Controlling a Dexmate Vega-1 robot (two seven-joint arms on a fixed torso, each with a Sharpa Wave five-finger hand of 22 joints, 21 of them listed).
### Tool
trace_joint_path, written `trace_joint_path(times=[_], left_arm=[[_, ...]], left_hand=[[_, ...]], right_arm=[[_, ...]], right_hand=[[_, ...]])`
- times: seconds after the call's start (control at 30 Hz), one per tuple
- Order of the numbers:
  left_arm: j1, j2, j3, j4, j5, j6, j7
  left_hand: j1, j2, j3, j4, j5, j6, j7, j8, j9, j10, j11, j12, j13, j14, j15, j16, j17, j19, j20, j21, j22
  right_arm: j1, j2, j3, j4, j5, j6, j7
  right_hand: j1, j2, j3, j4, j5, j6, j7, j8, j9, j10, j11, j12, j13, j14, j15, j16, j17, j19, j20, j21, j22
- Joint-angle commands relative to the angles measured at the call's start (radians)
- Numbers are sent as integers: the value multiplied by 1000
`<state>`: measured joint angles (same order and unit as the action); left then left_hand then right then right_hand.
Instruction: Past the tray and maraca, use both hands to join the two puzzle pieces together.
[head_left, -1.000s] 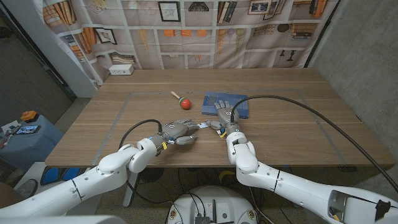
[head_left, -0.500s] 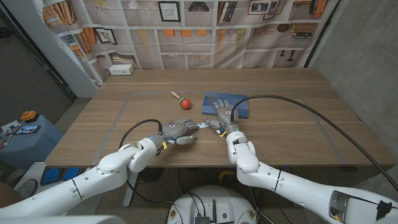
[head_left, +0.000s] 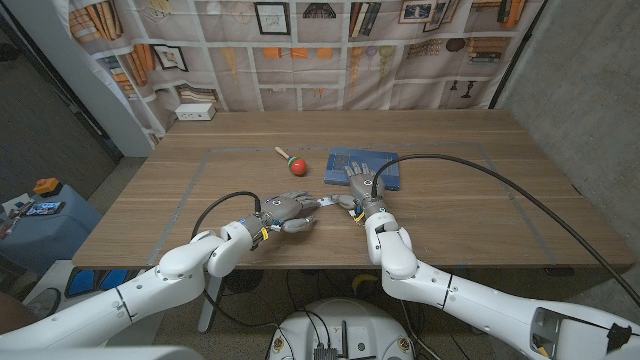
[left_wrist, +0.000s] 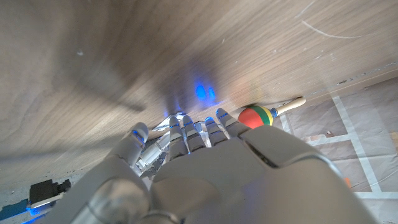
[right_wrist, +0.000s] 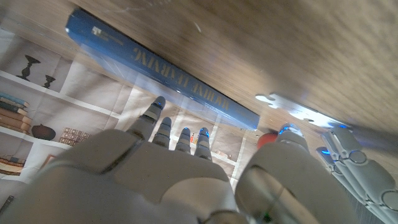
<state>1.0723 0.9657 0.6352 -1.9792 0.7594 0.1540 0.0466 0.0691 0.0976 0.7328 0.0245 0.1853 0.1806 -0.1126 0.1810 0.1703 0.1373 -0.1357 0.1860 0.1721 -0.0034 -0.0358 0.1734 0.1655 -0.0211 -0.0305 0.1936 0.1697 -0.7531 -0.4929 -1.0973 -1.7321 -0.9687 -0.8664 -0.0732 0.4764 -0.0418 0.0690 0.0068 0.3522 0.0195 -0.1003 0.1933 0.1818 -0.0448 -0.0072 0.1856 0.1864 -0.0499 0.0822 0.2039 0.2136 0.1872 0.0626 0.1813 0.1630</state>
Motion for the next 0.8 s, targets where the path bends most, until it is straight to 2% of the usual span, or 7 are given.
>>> trace_joint_path(times=[0.03, 0.8], left_arm=[[-7, -1, 1, 6, 1, -5, 0], [-17, -6, 4, 14, 0, -10, -3]], left_hand=[[6, 86, 2, -6, -4, 7, 2, 1, 3, 10, -2, 2, 0, 5, -124, 3, 2, 4, -81, 1, 4], [6, 85, 2, -6, -3, 7, 2, 1, 3, 11, -2, 2, 0, 6, -125, 3, 1, 5, -81, 1, 4]], right_arm=[[0, 5, -2, 19, -4, 0, -3], [10, 11, -16, 48, -11, -4, -3]], right_hand=[[1, -11, -5, -1, 0, -3, 0, -1, 1, -2, 4, 4, 2, 2, 6, 2, 2, 8, 0, 3, 3], [14, -18, -7, -13, 4, -14, 4, -4, 2, -10, 12, 2, 2, 1, 7, 1, -1, 8, -1, 3, 3]])
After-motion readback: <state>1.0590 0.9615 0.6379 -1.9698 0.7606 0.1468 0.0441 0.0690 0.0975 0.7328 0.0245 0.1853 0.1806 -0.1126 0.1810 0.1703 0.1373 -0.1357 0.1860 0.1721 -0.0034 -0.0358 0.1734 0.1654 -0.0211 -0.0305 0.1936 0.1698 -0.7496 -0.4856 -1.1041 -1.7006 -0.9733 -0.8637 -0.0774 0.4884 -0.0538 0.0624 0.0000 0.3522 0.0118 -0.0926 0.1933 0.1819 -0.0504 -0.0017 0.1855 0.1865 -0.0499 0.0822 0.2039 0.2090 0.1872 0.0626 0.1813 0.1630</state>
